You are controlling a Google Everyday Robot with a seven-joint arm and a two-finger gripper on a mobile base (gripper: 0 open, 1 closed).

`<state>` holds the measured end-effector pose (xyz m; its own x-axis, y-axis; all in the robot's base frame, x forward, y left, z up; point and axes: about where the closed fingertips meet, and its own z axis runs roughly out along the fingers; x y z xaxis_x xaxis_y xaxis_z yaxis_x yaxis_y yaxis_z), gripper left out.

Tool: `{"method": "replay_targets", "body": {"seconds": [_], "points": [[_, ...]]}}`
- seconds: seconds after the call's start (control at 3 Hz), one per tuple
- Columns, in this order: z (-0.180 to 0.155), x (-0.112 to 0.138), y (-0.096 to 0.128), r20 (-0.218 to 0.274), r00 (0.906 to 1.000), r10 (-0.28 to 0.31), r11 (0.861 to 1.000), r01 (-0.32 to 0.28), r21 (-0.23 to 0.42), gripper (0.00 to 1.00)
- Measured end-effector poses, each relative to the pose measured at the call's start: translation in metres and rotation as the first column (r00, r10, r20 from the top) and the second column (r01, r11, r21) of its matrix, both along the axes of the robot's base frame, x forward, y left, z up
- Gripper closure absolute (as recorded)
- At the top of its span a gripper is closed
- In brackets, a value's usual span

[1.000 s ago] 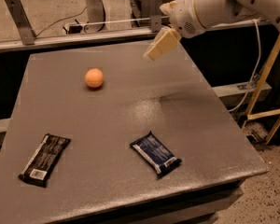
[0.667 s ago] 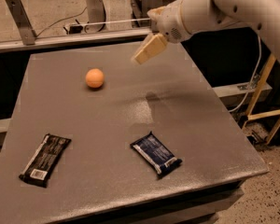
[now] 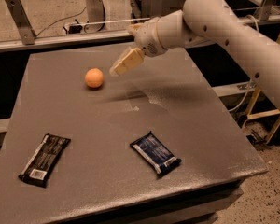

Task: Move orange near rxbar blueberry

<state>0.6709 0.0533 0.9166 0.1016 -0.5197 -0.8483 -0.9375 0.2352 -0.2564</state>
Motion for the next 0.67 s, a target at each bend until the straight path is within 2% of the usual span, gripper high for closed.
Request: {"method": "replay_targets", "body": {"seconds": [0.33, 0.67], "points": [[-0.016, -0.006, 0.027, -0.045, 0.9981, 0.043, 0.998, -0.042, 0.039, 0.0], [-0.03, -0.023, 0.063, -0.103, 0.9875, 0.119, 0.989, -0.109, 0.103, 0.0]]}}
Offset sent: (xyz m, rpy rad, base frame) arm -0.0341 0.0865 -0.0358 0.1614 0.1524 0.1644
